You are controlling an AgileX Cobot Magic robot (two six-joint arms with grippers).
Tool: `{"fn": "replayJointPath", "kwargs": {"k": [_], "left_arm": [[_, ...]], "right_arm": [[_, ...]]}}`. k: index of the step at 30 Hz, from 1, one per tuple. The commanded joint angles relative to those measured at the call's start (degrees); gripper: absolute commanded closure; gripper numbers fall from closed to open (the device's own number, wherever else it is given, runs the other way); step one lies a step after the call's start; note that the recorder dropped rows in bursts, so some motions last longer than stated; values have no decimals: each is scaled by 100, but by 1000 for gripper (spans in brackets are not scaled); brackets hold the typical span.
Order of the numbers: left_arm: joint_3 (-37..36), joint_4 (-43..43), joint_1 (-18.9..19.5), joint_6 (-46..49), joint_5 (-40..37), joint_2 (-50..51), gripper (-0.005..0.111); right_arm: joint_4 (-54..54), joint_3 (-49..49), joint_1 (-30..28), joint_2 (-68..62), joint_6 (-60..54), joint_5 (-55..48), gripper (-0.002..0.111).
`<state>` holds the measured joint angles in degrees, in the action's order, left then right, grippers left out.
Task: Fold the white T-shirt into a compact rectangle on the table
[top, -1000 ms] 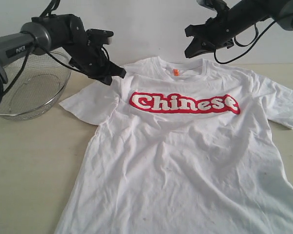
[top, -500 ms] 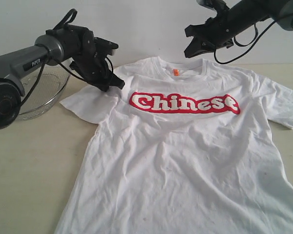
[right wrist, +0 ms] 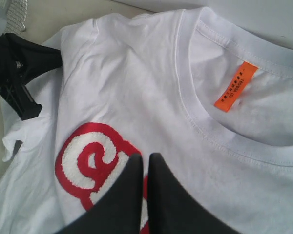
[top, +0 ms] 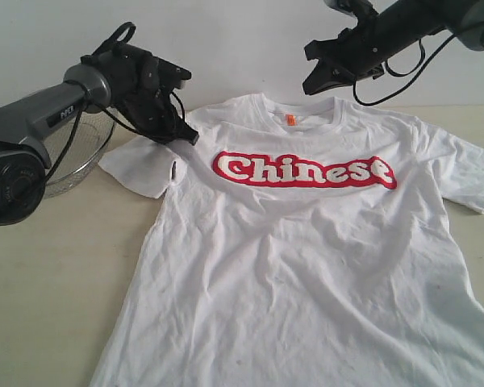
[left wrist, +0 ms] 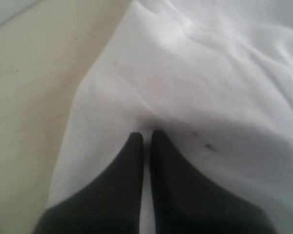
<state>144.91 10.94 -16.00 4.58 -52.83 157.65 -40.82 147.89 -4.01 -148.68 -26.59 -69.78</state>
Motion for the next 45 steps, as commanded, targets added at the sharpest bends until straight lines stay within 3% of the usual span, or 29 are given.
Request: {"fn": "replayJointPath", "kwargs": {"k": [1,9,12,17,25,45], "left_arm": [[37,180,-18,-75,-81,12,102],[37,512,-27,-251,-254,-33,102],[37,233,-27,-251,-268,-188,102],[37,-926,-45,172,-692,-564,102],[37,-147,-139,8,-1664,-485,102],[37,113,-139,84,-1713,-77,102]], "right_arm": [[-57,5,-1,79,-57,-18,108],[-58,5,-1,79,-47,-18,108],[-58,5,-1,56,-47,-18,108],[-58,5,-1,-17,-33,-18,108],[-123,5,-1,-55,-43,-18,108],[-325,5,-1,-55,-43,-18,108]]}}
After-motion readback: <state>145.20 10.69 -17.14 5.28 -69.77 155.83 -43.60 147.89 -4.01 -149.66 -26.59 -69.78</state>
